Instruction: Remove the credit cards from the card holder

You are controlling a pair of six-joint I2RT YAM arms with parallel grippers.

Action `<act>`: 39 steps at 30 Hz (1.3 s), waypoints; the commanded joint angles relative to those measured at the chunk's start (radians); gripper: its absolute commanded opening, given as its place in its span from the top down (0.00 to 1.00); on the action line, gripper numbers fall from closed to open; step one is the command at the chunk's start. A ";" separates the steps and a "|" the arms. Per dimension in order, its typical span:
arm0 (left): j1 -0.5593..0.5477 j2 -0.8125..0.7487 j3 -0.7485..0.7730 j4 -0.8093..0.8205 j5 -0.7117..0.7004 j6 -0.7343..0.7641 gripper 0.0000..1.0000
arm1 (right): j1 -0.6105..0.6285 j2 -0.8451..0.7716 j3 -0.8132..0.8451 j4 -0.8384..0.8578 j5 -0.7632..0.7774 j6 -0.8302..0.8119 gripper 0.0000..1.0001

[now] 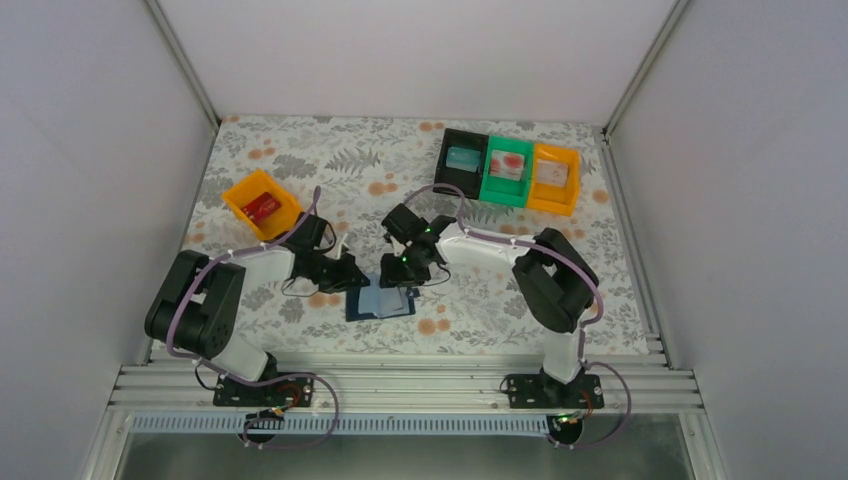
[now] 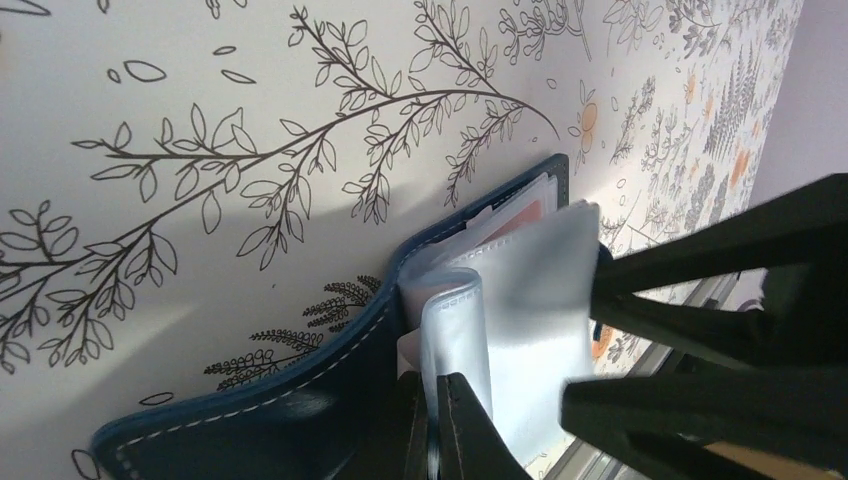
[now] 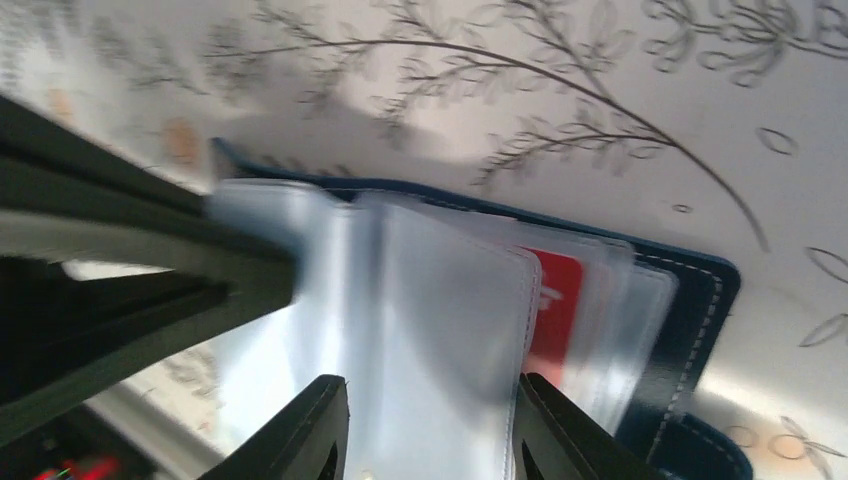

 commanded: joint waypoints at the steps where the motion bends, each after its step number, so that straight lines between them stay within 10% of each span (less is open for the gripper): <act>1: -0.008 0.009 0.017 0.020 0.003 0.006 0.98 | 0.009 -0.071 0.009 0.110 -0.118 -0.015 0.58; 25: 0.011 0.001 0.000 0.013 -0.031 -0.001 0.98 | -0.021 -0.162 -0.051 -0.071 0.090 -0.028 0.56; 39: 0.013 0.004 -0.004 0.035 -0.140 0.058 0.97 | -0.101 -0.110 -0.172 0.240 -0.293 -0.056 0.58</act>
